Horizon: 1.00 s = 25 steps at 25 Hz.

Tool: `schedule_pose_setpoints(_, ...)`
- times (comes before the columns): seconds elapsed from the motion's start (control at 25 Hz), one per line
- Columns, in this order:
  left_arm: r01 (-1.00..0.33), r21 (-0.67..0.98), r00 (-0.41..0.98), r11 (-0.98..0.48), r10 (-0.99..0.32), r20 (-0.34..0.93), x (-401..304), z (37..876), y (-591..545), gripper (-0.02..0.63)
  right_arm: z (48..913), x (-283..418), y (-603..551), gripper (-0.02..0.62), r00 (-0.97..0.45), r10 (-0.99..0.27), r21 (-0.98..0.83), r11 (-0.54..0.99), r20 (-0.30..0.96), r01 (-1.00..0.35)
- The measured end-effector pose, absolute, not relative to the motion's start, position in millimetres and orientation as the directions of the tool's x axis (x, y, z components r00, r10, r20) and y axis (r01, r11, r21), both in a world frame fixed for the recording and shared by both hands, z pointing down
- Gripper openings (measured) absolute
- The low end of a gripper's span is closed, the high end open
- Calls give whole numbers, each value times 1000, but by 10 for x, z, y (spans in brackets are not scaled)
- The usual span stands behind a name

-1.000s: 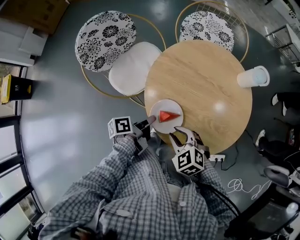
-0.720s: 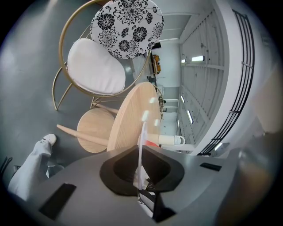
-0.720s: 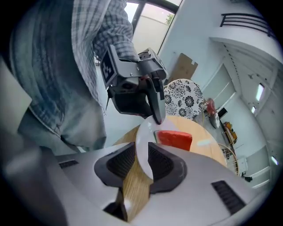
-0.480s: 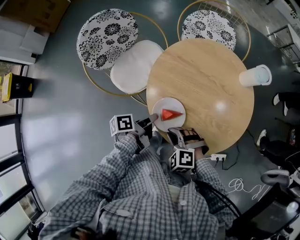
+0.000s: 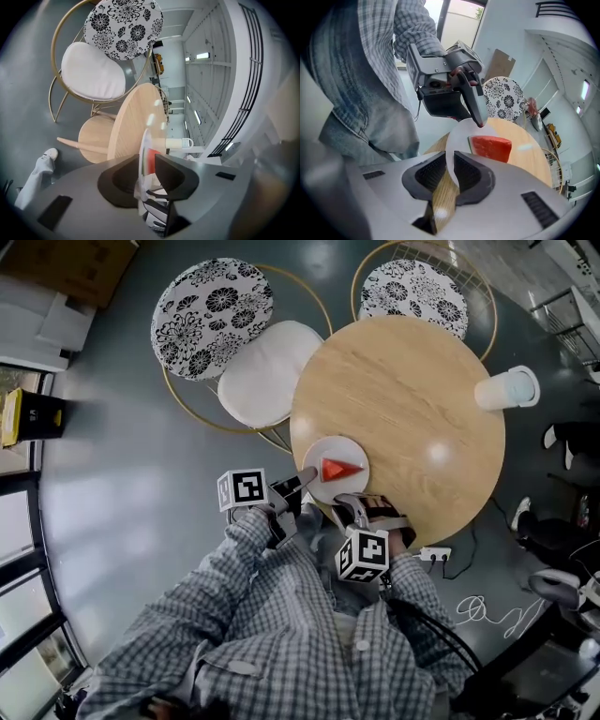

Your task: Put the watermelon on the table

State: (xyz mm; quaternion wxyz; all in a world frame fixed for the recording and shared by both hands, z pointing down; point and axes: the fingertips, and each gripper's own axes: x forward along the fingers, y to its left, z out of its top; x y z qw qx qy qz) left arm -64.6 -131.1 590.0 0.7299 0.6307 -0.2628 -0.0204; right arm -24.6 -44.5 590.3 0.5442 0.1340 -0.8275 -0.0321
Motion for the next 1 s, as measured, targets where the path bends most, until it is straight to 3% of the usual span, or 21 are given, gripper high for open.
schedule_pose_setpoints(0.28, -253, 945, 873, 207, -372, 315, -697, 5840, -1317, 170, 5921, -263, -470, 60, -346, -249, 186, 961, 905, -204)
schedule_pose_setpoints(0.68, -160, 960, 860, 228, -446, 249, -948, 5694, -1179, 170, 6076, -315, -470, 60, -298, -225, 161, 962, 928, -222)
schedule_pose_setpoints(1.0, -106, 976, 863, 189, -470, 184, -1059, 5558, -1037, 167, 6109, -359, -488, 60, -333, -238, 120, 933, 912, -338)
